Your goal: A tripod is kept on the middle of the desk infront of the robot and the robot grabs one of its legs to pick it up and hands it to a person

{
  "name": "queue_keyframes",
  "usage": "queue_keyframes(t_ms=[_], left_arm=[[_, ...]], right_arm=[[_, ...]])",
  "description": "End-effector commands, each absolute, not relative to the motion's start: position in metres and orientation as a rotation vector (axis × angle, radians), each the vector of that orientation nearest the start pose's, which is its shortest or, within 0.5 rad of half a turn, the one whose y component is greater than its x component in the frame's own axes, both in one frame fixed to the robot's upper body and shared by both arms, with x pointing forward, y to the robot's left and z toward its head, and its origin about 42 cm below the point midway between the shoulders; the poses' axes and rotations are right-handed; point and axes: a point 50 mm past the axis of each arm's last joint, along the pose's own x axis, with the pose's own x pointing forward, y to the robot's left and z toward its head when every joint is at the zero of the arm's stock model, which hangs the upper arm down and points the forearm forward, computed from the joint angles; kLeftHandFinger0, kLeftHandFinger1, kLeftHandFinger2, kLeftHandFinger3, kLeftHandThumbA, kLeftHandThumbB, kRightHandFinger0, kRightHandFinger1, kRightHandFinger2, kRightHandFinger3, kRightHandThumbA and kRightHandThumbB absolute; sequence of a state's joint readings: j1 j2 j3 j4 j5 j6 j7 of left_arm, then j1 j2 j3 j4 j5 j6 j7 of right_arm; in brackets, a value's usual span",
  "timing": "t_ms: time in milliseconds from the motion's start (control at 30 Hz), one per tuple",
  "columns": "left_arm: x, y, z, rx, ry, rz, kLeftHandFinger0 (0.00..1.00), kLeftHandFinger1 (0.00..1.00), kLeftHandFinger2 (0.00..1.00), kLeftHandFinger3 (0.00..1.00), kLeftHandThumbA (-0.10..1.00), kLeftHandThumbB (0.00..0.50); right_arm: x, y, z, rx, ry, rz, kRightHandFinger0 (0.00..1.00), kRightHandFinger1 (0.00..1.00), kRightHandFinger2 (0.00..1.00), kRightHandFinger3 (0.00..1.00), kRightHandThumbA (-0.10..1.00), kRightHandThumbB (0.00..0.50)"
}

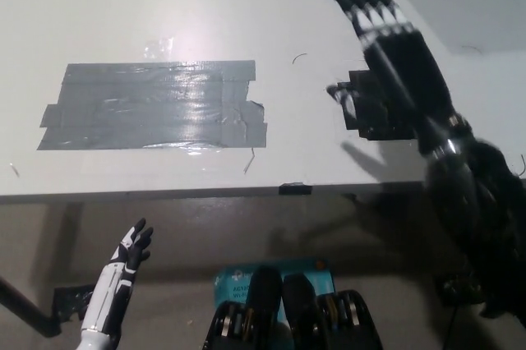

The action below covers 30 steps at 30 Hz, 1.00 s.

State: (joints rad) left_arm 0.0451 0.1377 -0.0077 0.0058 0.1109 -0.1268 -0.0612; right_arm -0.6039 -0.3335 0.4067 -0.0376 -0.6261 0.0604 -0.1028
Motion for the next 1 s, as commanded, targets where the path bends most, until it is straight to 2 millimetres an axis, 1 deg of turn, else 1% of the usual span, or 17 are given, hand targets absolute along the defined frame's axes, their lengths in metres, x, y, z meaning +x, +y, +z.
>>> queue_keyframes(t_ms=[0,67,167,200,233,300,333,367,433,467,500,533,600,633,733,833,967], left_arm=[[0.269,0.248,0.098,0.253,-0.121,-0.095,1.0,1.0,1.0,1.0,0.96,0.0],[0.271,0.249,0.097,0.246,-0.117,-0.091,1.0,1.0,1.0,1.0,0.95,0.0],[0.27,0.25,0.095,0.242,-0.108,-0.086,1.0,1.0,1.0,1.0,0.95,0.0],[0.269,0.25,0.094,0.238,-0.106,-0.086,1.0,1.0,1.0,1.0,0.94,0.0],[0.267,0.251,0.093,0.238,-0.103,-0.087,1.0,1.0,1.0,1.0,0.94,0.0],[0.265,0.251,0.091,0.239,-0.098,-0.089,1.0,1.0,1.0,1.0,0.94,0.0],[0.265,0.251,0.09,0.239,-0.097,-0.088,1.0,1.0,1.0,1.0,0.95,0.001],[0.263,0.249,0.087,0.236,-0.091,-0.092,1.0,1.0,1.0,1.0,0.95,0.007],[0.264,0.249,0.087,0.239,-0.089,-0.089,1.0,1.0,1.0,1.0,0.95,0.001],[0.265,0.249,0.088,0.242,-0.09,-0.087,1.0,1.0,1.0,1.0,0.96,0.0],[0.268,0.249,0.09,0.244,-0.093,-0.081,1.0,1.0,1.0,1.0,0.95,0.002],[0.269,0.249,0.091,0.245,-0.093,-0.08,1.0,1.0,1.0,1.0,0.95,0.002],[0.27,0.248,0.091,0.252,-0.092,-0.081,1.0,1.0,1.0,1.0,0.95,0.002],[0.27,0.248,0.09,0.248,-0.089,-0.083,1.0,1.0,1.0,1.0,0.95,0.003],[0.269,0.248,0.089,0.246,-0.093,-0.084,1.0,1.0,1.0,1.0,0.96,0.0],[0.268,0.249,0.09,0.245,-0.095,-0.084,1.0,1.0,1.0,1.0,0.96,0.0],[0.268,0.249,0.09,0.24,-0.102,-0.08,1.0,1.0,1.0,1.0,0.94,0.0]], right_arm=[[0.233,-0.217,0.336,-0.307,-0.966,0.131,1.0,1.0,1.0,1.0,0.69,0.322],[0.23,-0.213,0.315,-0.215,-0.958,0.087,1.0,1.0,1.0,1.0,0.64,0.294],[0.234,-0.21,0.284,-0.147,-0.869,-0.017,1.0,1.0,1.0,1.0,0.69,0.262],[0.238,-0.209,0.271,-0.147,-0.835,-0.043,1.0,1.0,1.0,1.0,0.72,0.19],[0.244,-0.207,0.256,-0.123,-0.782,-0.065,1.0,1.0,1.0,1.0,0.69,0.18],[0.257,-0.203,0.219,-0.056,-0.651,-0.096,1.0,1.0,1.0,1.0,0.59,0.116],[0.261,-0.201,0.206,-0.037,-0.602,-0.093,1.0,1.0,1.0,1.0,0.56,0.103],[0.263,-0.202,0.187,-0.018,-0.53,-0.09,1.0,1.0,1.0,1.0,0.55,0.114],[0.27,-0.201,0.161,-0.009,-0.44,-0.09,1.0,1.0,1.0,1.0,0.58,0.113],[0.273,-0.2,0.155,-0.005,-0.419,-0.088,1.0,1.0,1.0,1.0,0.58,0.112],[0.278,-0.2,0.144,0.011,-0.383,-0.081,1.0,1.0,1.0,1.0,0.6,0.086],[0.28,-0.2,0.14,0.019,-0.371,-0.078,1.0,1.0,1.0,1.0,0.61,0.089],[0.282,-0.201,0.134,0.024,-0.352,-0.065,1.0,1.0,1.0,1.0,0.65,0.056],[0.281,-0.202,0.129,0.025,-0.334,-0.059,1.0,1.0,1.0,1.0,0.69,0.065],[0.282,-0.203,0.118,0.035,-0.288,-0.039,1.0,1.0,1.0,1.0,0.77,0.044],[0.282,-0.202,0.112,0.039,-0.254,-0.021,1.0,1.0,1.0,1.0,0.78,0.055],[0.283,-0.201,0.108,0.042,-0.235,0.001,1.0,1.0,1.0,1.0,0.75,0.043]])
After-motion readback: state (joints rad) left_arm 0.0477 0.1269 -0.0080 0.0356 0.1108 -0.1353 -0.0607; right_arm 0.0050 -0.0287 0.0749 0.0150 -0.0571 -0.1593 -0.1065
